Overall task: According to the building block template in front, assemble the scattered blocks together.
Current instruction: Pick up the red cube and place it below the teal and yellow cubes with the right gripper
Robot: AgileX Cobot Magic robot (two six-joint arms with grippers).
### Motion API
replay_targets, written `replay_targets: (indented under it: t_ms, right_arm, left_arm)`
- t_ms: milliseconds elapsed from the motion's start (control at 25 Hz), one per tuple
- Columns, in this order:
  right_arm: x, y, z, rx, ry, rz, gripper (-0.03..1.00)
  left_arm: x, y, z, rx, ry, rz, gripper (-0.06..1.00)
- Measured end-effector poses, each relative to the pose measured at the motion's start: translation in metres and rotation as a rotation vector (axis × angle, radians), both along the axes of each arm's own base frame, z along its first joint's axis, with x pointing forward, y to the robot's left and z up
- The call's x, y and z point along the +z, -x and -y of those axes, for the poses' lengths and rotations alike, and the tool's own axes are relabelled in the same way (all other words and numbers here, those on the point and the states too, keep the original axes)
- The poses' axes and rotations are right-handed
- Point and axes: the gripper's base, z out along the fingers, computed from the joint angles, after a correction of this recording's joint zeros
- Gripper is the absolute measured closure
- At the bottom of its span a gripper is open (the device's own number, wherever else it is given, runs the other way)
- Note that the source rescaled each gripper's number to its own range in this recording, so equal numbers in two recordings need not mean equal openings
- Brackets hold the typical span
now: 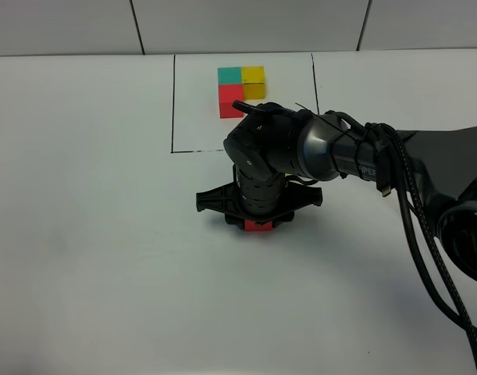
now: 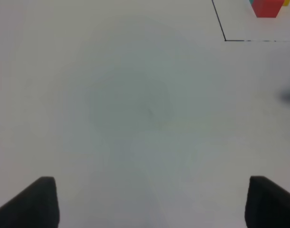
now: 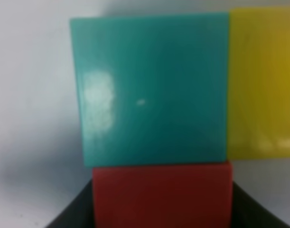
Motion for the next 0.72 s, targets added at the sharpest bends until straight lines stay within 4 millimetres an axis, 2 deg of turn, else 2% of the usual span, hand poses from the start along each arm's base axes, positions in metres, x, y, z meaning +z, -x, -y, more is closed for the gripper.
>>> replay_targets:
  t_ms: [720]
  right_arm:
    - [-0.0011,-0.0002,-0.0003,0.008,0.0,-0.002,0.97]
  left_arm:
    - [0.0,0.0,0.0,-0.001,-0.001,0.0,0.2]
